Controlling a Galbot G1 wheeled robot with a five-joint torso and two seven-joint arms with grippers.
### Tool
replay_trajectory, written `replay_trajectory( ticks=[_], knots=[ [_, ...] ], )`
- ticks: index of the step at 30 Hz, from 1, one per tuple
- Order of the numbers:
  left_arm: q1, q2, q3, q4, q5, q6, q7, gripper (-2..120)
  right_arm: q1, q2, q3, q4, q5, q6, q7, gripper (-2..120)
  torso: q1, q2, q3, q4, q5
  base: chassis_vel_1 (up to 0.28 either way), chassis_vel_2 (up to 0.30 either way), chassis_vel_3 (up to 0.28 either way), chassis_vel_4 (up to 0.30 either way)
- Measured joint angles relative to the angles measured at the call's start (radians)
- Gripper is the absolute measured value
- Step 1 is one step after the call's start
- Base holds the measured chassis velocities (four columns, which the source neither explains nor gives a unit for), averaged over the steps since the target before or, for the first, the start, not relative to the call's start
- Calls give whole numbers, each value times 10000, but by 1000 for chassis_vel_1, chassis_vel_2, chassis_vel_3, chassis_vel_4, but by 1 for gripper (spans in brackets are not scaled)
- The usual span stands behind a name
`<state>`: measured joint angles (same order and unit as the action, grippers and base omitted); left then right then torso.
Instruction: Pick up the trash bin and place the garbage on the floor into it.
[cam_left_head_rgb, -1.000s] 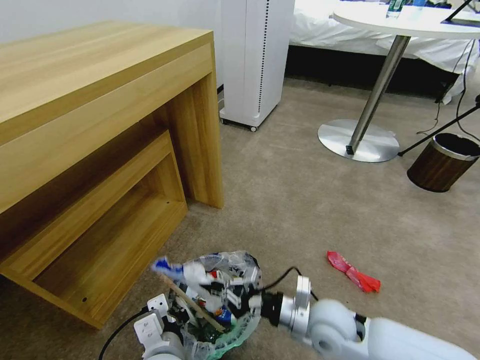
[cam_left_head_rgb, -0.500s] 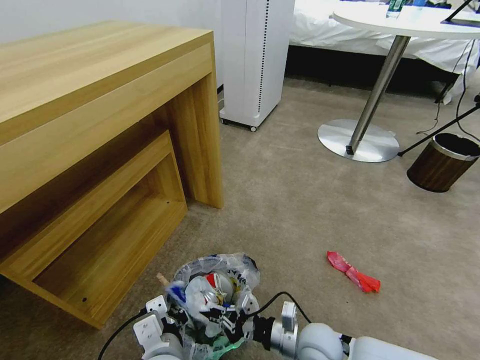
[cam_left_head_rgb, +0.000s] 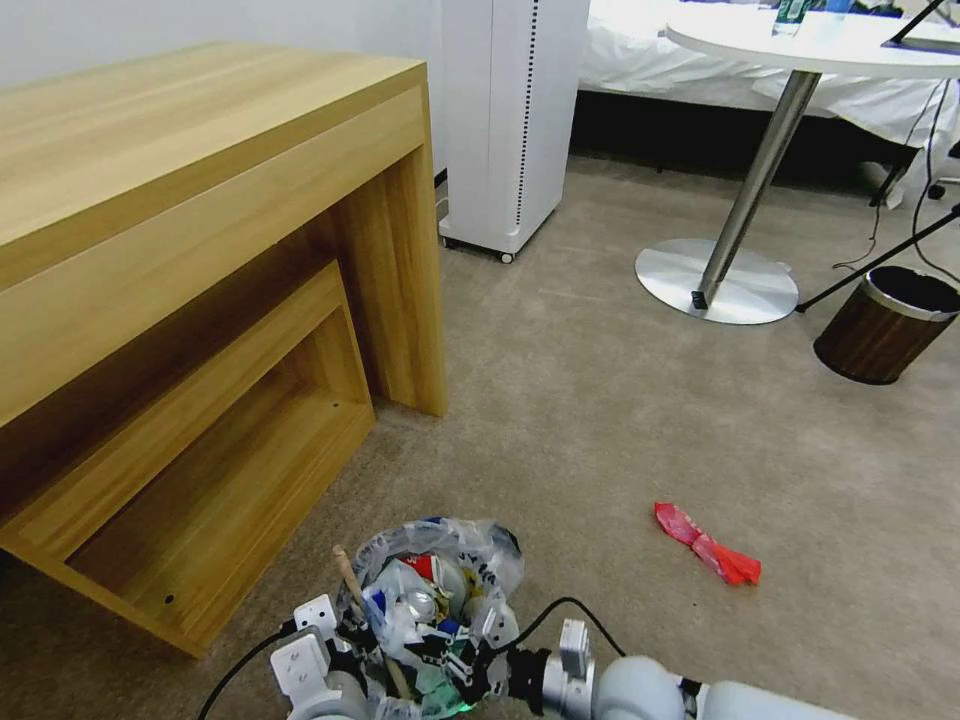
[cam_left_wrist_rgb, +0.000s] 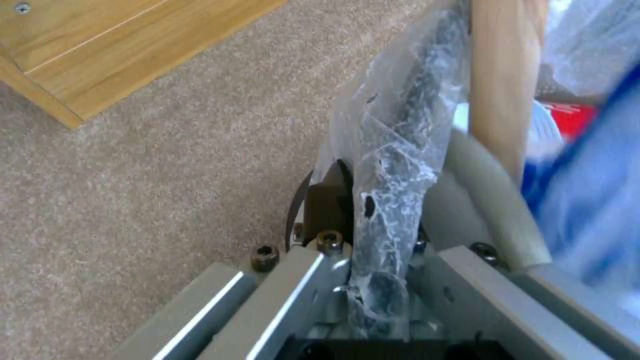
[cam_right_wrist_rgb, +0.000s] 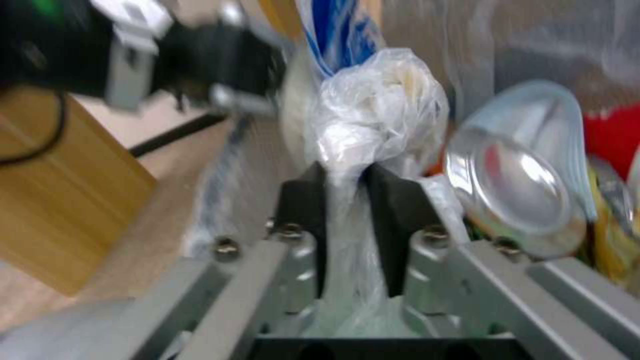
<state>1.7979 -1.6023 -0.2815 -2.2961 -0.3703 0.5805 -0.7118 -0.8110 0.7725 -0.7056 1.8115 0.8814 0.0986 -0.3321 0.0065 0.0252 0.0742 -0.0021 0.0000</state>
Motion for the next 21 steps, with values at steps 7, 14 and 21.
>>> replay_trajectory(
  ticks=[7,14,21],
  knots=[
    [133,-55,65,0,252,-7,111,0,78,-140,279,305,94,-32,-174,48,-1,1,0,0,1,0,0,0,0],
    [197,-57,68,-6,325,-41,165,0,94,-443,474,518,-31,-112,-395,73,0,0,0,-1,-1,0,0,0,0],
    [297,-55,111,-25,503,-73,284,0,5,-511,610,600,-151,-37,36,97,0,0,0,0,2,0,0,0,0]
  ],
)
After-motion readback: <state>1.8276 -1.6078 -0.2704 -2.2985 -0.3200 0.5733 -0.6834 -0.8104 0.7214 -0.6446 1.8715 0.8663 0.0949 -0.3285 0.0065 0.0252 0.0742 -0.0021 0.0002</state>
